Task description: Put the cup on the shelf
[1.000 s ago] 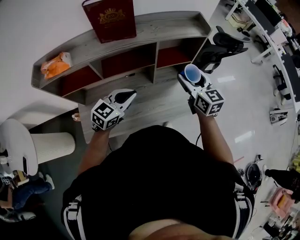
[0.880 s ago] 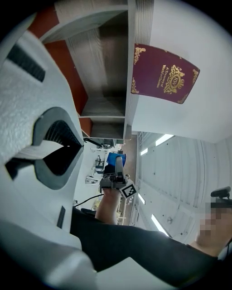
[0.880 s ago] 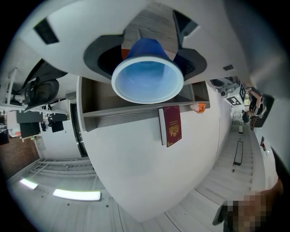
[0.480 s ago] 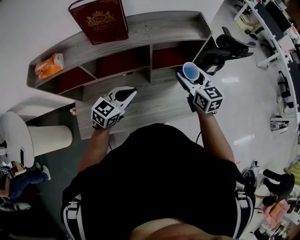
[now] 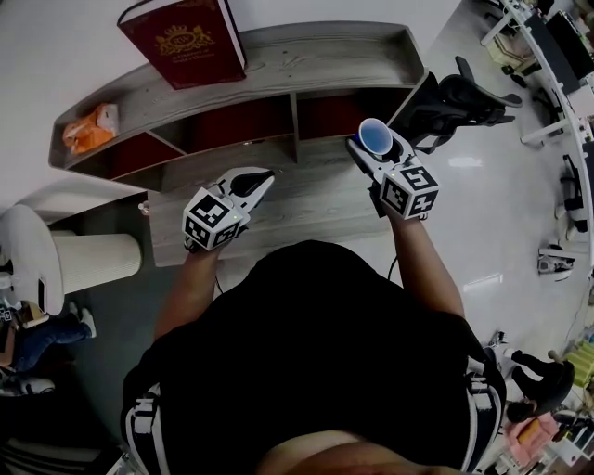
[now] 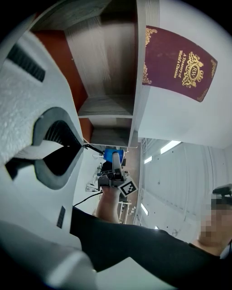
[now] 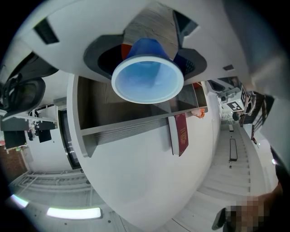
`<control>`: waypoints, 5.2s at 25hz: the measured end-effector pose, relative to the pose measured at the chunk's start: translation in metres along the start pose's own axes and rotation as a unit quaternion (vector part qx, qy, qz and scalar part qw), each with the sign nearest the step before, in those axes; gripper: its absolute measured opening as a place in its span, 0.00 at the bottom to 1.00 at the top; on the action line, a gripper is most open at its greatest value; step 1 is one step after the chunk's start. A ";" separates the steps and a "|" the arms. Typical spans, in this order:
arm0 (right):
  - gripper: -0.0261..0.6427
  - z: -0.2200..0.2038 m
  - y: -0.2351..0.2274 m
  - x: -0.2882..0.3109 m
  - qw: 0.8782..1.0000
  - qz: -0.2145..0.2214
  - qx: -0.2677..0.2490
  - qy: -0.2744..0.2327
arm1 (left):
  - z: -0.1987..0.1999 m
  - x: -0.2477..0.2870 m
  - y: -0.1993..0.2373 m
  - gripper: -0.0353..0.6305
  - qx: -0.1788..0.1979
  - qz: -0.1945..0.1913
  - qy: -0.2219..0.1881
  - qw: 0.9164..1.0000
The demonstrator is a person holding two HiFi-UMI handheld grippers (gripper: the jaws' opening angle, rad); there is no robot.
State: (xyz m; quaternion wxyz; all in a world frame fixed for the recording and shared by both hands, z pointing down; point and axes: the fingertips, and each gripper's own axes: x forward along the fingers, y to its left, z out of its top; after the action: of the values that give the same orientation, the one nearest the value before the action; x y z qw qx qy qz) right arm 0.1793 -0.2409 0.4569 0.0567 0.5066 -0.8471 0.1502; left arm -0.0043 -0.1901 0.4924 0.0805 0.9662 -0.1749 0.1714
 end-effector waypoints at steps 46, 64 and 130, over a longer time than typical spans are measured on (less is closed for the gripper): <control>0.49 -0.060 -0.071 0.131 0.998 -0.003 0.018 0.065 | -0.001 0.020 0.045 0.08 -0.022 0.052 0.014 0.998; 0.49 -0.092 -0.078 0.167 0.994 -0.013 -0.021 0.107 | -0.013 0.011 0.046 0.08 -0.006 0.065 0.043 0.997; 0.61 -0.130 -0.069 0.127 0.985 -0.070 -0.033 0.156 | -0.013 -0.016 0.024 0.08 0.012 0.031 0.032 0.999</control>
State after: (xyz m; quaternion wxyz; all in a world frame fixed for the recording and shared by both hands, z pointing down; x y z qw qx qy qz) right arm 0.1713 -0.3382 0.6253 0.2153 0.5331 -0.7946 0.1953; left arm -0.0315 -0.2046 0.5007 0.0690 0.9552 -0.2003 0.2066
